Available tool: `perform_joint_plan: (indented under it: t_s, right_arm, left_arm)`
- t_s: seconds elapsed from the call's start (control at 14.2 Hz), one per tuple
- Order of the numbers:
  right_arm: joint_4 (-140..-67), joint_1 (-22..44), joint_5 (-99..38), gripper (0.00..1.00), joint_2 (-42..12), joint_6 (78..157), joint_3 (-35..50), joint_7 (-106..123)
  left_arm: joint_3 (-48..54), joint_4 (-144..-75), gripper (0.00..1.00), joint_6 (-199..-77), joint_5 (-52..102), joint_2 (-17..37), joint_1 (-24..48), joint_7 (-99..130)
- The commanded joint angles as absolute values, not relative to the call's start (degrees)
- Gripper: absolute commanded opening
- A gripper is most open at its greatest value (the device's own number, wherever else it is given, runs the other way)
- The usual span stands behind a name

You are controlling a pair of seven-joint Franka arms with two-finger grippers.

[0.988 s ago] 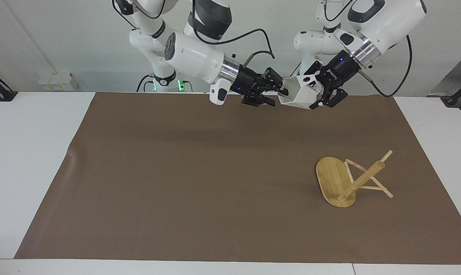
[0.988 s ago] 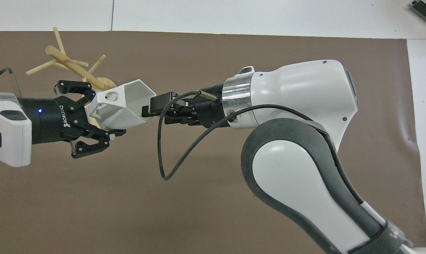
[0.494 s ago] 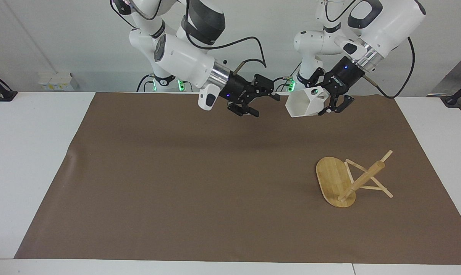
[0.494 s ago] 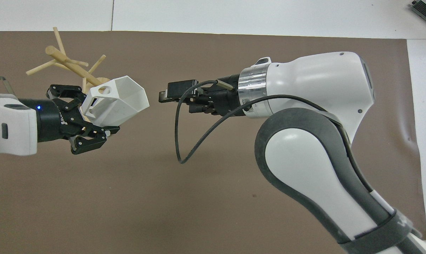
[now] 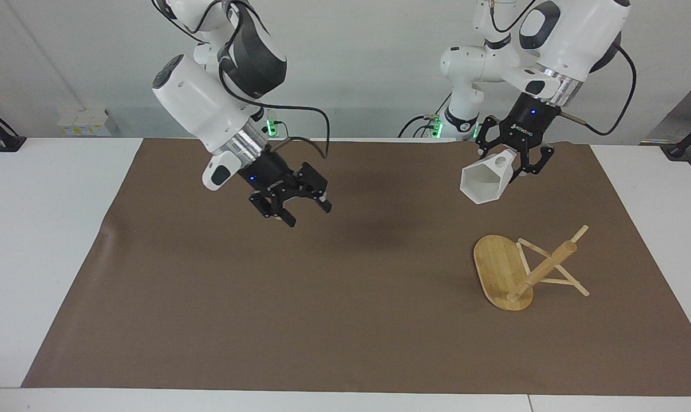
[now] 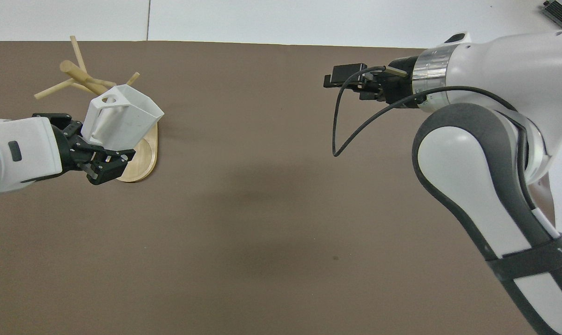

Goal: Hang cup on rack
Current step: 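Carry the cup toward the peg while the right gripper releases and withdraws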

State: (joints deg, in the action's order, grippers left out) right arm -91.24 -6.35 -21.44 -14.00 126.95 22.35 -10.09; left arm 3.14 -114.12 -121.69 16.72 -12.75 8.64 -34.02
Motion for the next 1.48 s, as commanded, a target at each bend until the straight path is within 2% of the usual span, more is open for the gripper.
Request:
perform_joint_plan:
  t_s: [0.0,0.21,0.63,0.92,1.41]
  right_arm:
    - [-94.9,-6.2,-7.6,1.00,-11.4,126.5,19.3,-9.1]
    - [-95.4,-6.3,-0.8,1.00,-10.5,122.1,14.9,-9.2]
    - [-95.1,-6.3,-0.1,1.00,-9.4,111.3,6.9,-1.1]
    - [-92.6,-6.3,-1.1,1.00,-9.2,103.7,6.1,-1.1]
    - [-86.4,-6.3,-1.3,1.00,-9.2,93.7,4.8,-1.5]
  left_arm:
    - [3.1,-115.1,0.00,-123.6,14.2,-13.0,8.6,-31.6]
    - [3.1,-114.7,0.00,-124.1,14.1,-10.4,8.4,-27.3]
    - [3.1,-114.6,0.00,-129.9,12.3,-4.9,9.7,-20.7]
    - [2.7,-112.1,0.00,-133.2,12.3,0.0,8.8,-20.0]
    - [2.5,-111.7,0.00,-138.0,12.3,3.4,7.7,-20.0]
